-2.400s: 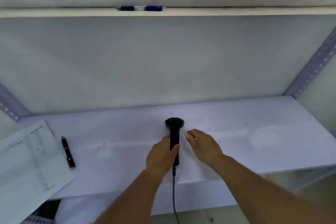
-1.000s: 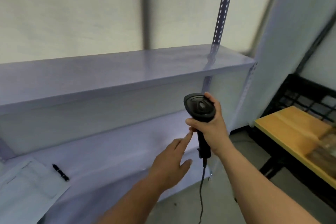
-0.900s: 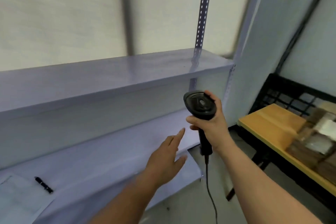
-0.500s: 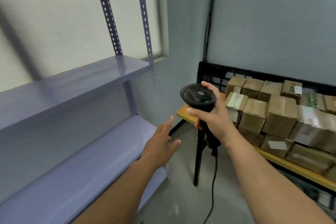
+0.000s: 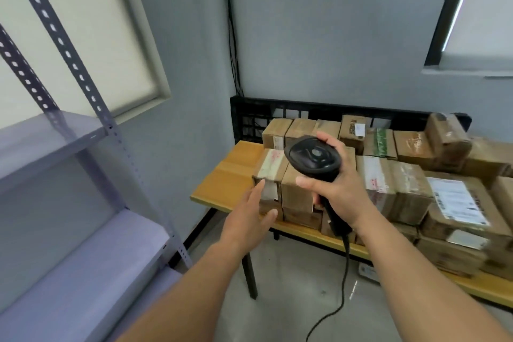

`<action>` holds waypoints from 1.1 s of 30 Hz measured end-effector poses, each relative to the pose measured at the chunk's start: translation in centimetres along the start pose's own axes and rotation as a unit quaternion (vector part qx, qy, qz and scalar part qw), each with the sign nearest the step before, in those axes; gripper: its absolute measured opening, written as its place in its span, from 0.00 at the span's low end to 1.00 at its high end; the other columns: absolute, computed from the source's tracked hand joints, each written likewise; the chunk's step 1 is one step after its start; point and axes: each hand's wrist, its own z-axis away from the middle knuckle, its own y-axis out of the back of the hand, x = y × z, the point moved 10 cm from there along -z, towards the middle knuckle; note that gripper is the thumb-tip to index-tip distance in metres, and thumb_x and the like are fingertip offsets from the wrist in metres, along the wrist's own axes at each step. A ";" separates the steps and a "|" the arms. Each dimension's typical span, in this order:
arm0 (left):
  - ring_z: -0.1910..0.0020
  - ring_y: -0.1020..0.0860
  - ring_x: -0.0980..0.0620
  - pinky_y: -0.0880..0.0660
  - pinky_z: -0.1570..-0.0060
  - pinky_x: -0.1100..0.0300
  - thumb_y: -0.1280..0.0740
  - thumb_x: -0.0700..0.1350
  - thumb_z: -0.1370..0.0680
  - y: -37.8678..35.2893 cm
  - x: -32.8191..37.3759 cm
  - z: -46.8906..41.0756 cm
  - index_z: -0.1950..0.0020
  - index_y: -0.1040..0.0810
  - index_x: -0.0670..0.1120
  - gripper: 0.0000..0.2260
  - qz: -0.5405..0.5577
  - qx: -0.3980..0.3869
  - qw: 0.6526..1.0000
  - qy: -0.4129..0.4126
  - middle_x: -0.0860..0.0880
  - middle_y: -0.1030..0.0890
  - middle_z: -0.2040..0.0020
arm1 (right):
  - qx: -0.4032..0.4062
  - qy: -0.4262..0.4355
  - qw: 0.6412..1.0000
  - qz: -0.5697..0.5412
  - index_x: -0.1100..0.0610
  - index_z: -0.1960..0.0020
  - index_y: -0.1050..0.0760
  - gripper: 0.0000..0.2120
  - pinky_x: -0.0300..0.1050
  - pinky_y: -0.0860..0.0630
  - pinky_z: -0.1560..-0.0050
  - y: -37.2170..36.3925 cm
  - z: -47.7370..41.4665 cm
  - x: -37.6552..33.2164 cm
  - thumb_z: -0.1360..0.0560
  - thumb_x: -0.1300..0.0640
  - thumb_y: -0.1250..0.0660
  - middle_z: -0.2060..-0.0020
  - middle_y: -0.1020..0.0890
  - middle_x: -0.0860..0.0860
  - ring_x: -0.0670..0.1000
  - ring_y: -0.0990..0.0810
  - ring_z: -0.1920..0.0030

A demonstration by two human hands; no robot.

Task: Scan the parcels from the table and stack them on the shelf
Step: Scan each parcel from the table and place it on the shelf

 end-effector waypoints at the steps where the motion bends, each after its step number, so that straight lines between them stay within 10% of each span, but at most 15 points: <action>1: 0.35 0.29 0.49 0.27 0.39 0.51 0.38 0.54 0.19 -0.2 0.5 -0.9 0.21 0.49 0.54 0.31 -0.003 0.002 1.000 -0.002 0.51 0.34 0.29 | 0.009 -0.005 1.000 0.007 0.38 0.33 0.35 0.40 0.38 0.22 0.59 0.9 -0.3 0.5 0.37 0.55 0.19 0.39 0.27 0.41 0.45 0.20 0.46; 12: 0.29 0.38 0.44 0.38 0.30 0.49 0.44 0.53 0.18 -0.6 0.3 -11.4 0.21 0.45 0.53 0.25 -0.107 -0.002 0.994 0.011 0.45 0.36 0.26 | 0.061 -0.056 0.996 0.031 0.39 0.31 0.35 0.40 0.41 0.22 0.71 4.8 -4.0 4.1 0.32 0.68 0.24 0.36 0.28 0.49 0.52 0.20 0.56; 18: 0.32 0.36 0.43 0.34 0.36 0.46 0.51 0.56 0.17 -3.5 -1.5 -15.6 0.27 0.35 0.50 0.21 -0.164 -0.089 0.982 0.024 0.44 0.35 0.28 | 0.071 -0.072 0.992 0.074 0.33 0.31 0.37 0.42 0.48 0.21 0.55 3.8 -6.1 5.9 0.38 0.52 0.21 0.35 0.27 0.48 0.58 0.22 0.49; 24: 0.30 0.37 0.41 0.33 0.37 0.47 0.46 0.67 0.22 -2.4 -4.2 -16.9 0.25 0.40 0.54 0.29 -0.186 -0.108 0.974 0.069 0.42 0.34 0.29 | 0.085 -0.072 0.987 0.119 0.41 0.32 0.37 0.39 0.22 0.29 0.58 1.6 -6.7 5.9 0.33 0.65 0.22 0.43 0.31 0.36 0.27 0.29 0.48; 29: 0.35 0.31 0.42 0.29 0.44 0.50 0.44 0.76 0.30 -1.8 -4.1 -17.7 0.29 0.33 0.49 0.39 -0.205 -0.125 0.969 0.060 0.43 0.27 0.34 | 0.060 -0.101 0.988 0.104 0.36 0.30 0.37 0.41 0.36 0.24 0.56 0.2 -7.3 7.9 0.33 0.62 0.21 0.39 0.27 0.40 0.51 0.22 0.47; 33: 0.40 0.28 0.44 0.29 0.49 0.53 0.38 0.74 0.31 -1.8 -4.2 -18.0 0.31 0.32 0.48 0.39 -0.204 -0.136 0.967 0.073 0.44 0.25 0.39 | 0.061 -0.107 0.988 0.088 0.38 0.30 0.36 0.41 0.39 0.23 0.67 0.0 -7.1 8.0 0.32 0.66 0.23 0.38 0.28 0.43 0.46 0.20 0.61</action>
